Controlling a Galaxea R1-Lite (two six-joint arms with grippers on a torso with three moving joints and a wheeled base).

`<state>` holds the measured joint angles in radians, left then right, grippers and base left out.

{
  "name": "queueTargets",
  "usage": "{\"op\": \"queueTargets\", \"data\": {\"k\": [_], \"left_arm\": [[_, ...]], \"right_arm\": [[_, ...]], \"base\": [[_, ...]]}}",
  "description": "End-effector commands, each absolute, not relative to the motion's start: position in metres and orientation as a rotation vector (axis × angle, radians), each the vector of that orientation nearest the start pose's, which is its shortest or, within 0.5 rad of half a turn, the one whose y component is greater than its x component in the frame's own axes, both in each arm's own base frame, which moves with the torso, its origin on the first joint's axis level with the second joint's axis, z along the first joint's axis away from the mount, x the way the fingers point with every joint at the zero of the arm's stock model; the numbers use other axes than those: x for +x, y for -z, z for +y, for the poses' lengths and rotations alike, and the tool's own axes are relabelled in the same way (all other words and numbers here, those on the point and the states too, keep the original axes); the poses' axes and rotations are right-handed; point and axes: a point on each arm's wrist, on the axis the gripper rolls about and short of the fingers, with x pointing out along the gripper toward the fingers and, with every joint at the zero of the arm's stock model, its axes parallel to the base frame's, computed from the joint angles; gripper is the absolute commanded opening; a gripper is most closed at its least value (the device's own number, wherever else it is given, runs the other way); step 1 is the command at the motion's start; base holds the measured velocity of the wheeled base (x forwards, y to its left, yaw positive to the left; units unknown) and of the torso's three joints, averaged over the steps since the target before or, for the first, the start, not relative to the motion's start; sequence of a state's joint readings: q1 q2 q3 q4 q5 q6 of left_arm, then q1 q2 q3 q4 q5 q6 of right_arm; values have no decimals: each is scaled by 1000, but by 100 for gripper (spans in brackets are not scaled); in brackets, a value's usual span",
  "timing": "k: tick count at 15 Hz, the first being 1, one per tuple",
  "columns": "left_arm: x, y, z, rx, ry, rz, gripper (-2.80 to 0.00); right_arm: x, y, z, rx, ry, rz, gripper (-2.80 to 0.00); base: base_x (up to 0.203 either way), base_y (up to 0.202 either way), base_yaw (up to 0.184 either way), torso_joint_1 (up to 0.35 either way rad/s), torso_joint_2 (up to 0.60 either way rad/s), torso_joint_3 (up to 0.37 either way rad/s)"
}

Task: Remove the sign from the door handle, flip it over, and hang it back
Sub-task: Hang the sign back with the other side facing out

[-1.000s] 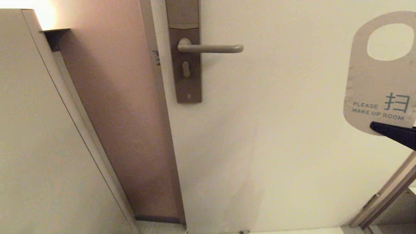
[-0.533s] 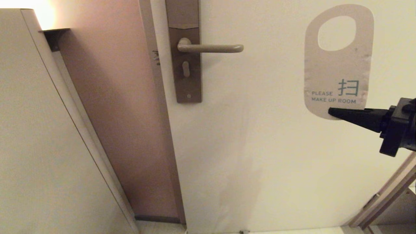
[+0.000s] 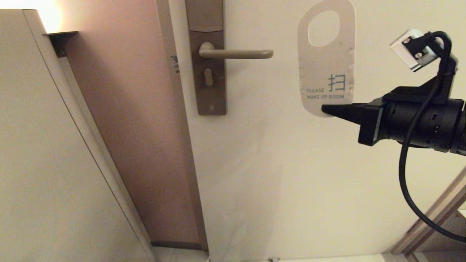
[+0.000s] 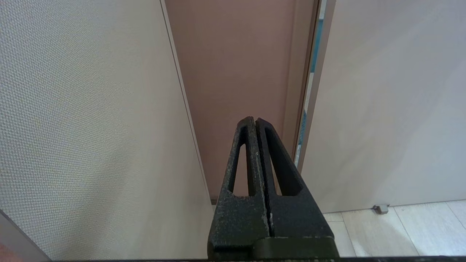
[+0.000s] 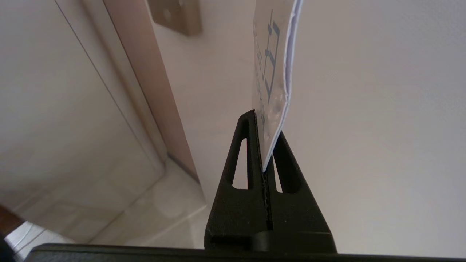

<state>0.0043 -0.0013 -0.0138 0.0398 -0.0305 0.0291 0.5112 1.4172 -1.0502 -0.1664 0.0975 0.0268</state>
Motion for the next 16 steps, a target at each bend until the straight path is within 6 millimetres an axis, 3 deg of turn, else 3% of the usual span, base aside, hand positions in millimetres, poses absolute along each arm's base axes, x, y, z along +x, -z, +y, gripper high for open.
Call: {"op": "queueTargets", "data": {"k": [1,16], "left_arm": [[-24,-75,-1,29,26,26,-280],[-24,-75,-1,29,26,26,-280]], "right_arm": [[220,-279,140,-25,-619,213,-280],[246,-266,168,-34,-532,181,-280]], "base": [[0,0,0,0,0,0],[0,0,0,0,0,0]]}}
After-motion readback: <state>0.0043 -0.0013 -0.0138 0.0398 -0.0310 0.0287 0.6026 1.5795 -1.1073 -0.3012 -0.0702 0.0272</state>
